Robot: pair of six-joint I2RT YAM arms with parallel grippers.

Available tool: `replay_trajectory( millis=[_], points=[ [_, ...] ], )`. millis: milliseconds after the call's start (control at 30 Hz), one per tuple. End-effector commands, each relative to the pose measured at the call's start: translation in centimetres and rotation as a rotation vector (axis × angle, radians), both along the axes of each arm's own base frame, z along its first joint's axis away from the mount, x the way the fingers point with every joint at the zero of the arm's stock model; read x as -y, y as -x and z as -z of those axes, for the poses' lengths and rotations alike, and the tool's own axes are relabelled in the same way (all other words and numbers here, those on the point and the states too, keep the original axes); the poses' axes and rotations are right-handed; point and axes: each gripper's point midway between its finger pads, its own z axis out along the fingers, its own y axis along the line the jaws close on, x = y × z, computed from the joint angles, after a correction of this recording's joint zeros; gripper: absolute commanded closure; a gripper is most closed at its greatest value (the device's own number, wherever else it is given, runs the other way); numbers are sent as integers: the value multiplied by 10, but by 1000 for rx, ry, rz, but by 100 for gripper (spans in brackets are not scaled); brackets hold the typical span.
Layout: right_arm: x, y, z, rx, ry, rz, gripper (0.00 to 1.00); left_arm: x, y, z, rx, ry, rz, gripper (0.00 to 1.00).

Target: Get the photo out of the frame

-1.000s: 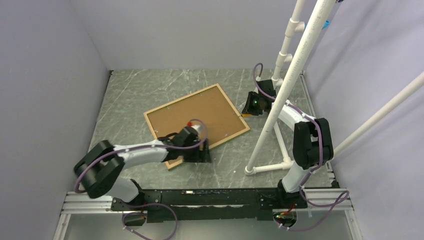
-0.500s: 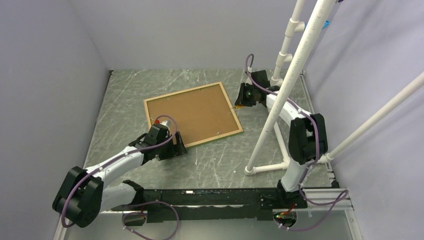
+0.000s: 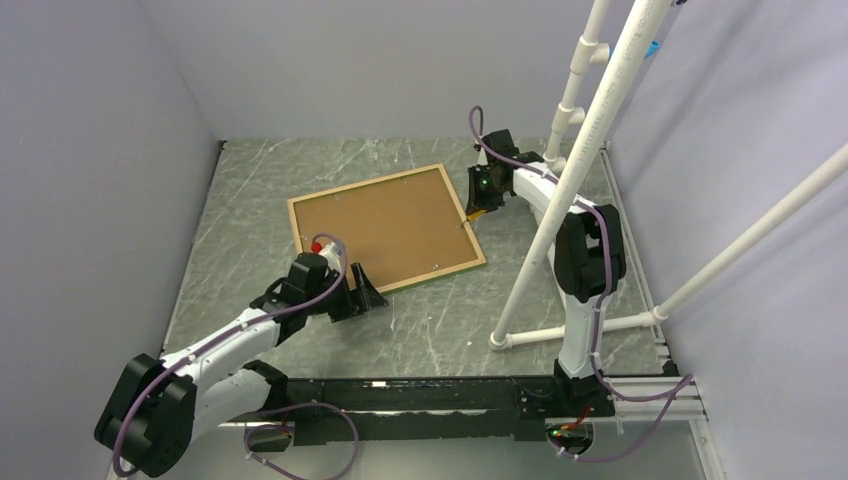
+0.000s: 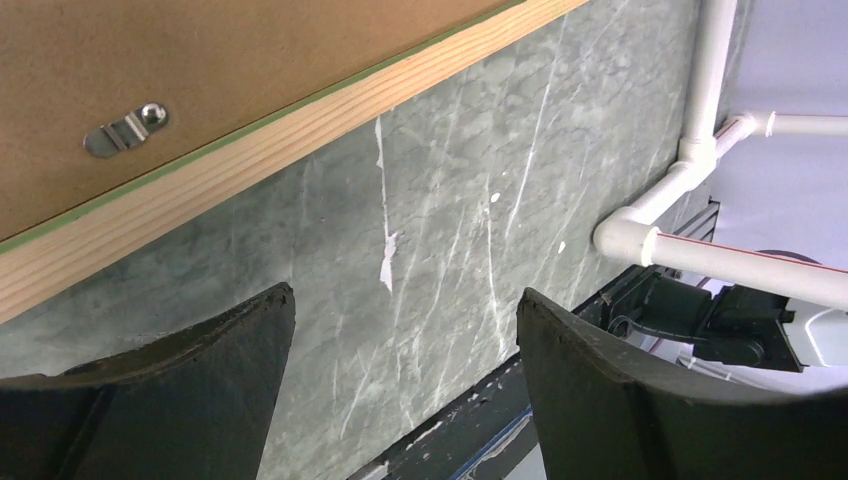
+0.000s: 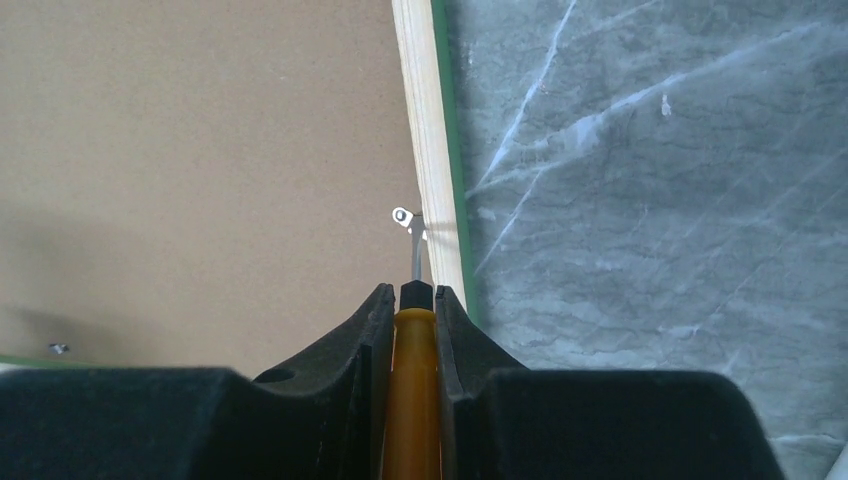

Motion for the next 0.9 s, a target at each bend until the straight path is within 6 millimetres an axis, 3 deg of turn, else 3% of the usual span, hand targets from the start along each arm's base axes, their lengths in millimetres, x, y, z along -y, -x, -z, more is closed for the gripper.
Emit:
replay_trajectory(
  millis=[0, 300, 500, 633, 800, 867],
  points=[
    [10, 18, 12, -76, 128, -21, 100, 8, -13, -27, 75, 39, 11, 15],
    [10, 48, 39, -217, 165, -3, 100, 6, -24, -35, 107, -14, 17, 14],
    [-20, 73, 23, -256, -39, -37, 100, 10, -24, -29, 86, 1, 24, 15],
    [-23, 65, 3, -150, -85, -40, 100, 17, -24, -27, 81, 33, 43, 15],
    [-15, 56, -17, -15, -73, -35, 100, 31, -26, -46, 166, 112, 115, 8],
    [-20, 60, -21, 29, -115, -56, 93, 39, -27, -58, 215, 133, 158, 8]
  ],
)
